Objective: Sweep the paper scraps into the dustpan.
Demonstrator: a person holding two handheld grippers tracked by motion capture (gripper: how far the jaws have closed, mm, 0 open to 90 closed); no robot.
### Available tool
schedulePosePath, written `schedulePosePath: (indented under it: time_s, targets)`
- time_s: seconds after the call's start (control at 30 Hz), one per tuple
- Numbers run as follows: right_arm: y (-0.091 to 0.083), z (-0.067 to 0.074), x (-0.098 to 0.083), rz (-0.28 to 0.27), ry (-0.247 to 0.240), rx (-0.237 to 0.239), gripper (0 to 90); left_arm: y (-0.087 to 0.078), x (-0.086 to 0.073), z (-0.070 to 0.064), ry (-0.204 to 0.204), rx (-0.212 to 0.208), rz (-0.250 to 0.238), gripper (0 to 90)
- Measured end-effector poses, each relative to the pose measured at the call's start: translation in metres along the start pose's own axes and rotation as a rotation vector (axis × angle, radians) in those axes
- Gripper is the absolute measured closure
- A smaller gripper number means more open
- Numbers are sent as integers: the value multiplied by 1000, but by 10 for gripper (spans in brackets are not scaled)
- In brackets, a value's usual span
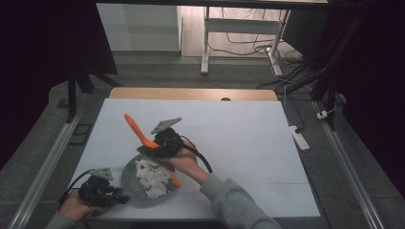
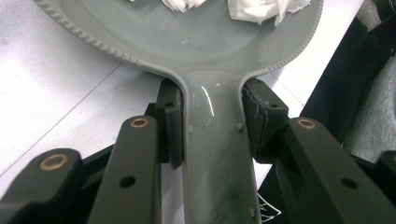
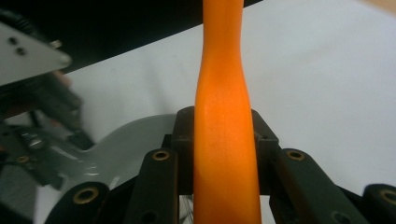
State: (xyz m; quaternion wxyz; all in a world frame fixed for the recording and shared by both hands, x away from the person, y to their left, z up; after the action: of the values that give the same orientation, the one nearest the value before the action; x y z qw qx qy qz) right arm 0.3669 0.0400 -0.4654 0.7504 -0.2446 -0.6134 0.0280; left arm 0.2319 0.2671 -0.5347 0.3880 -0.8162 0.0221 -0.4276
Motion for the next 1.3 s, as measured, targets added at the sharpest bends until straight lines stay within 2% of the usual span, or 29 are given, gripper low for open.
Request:
schedulePosePath:
  time_s: [0.13,0.23,0.37,0.5,0.67,0.93,1.0,1.13,1.2,1.3]
  targets:
    - [-17,-14,0,-18,3,-84,701,0,0,0,0,-1,0,620]
    - [-25,-26,-9,-1,11,-135,701,0,0,0,-1,0,1,620]
    - [-27,-43,-26,45,35,-210,702,0,0,0,-2,0,0,620]
    - [-21,-53,-37,69,75,-239,701,0,0,0,-2,-1,0,620]
    - [-6,-46,-37,85,77,-209,701,0,0,0,-3,0,0,619]
    - [24,-14,-32,133,27,-142,701,0,1,-1,-2,1,-3,620]
    - [27,-4,-30,121,31,-116,701,0,1,-1,-1,3,-3,619]
    - [26,13,-22,79,68,-24,702,0,0,-1,-1,2,-5,619]
    - [22,19,-17,59,53,-14,701,0,0,-1,-1,2,-7,619]
    - [12,17,-10,14,63,-22,701,0,0,-1,-1,2,-10,619]
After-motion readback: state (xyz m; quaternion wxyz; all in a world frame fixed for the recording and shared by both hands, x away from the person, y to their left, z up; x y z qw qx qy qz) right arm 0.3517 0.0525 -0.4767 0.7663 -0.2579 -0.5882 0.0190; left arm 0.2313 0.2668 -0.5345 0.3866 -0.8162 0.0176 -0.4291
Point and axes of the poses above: each handheld gripper's, and its own axes: y roughly forward along the jaws, x roughly out of its top, z roughly to its left, the point moved 1 cm from there along y, roughly forward along the jaws, and after that the axes turned 14 degrees about -z, right-handed, at the moved point
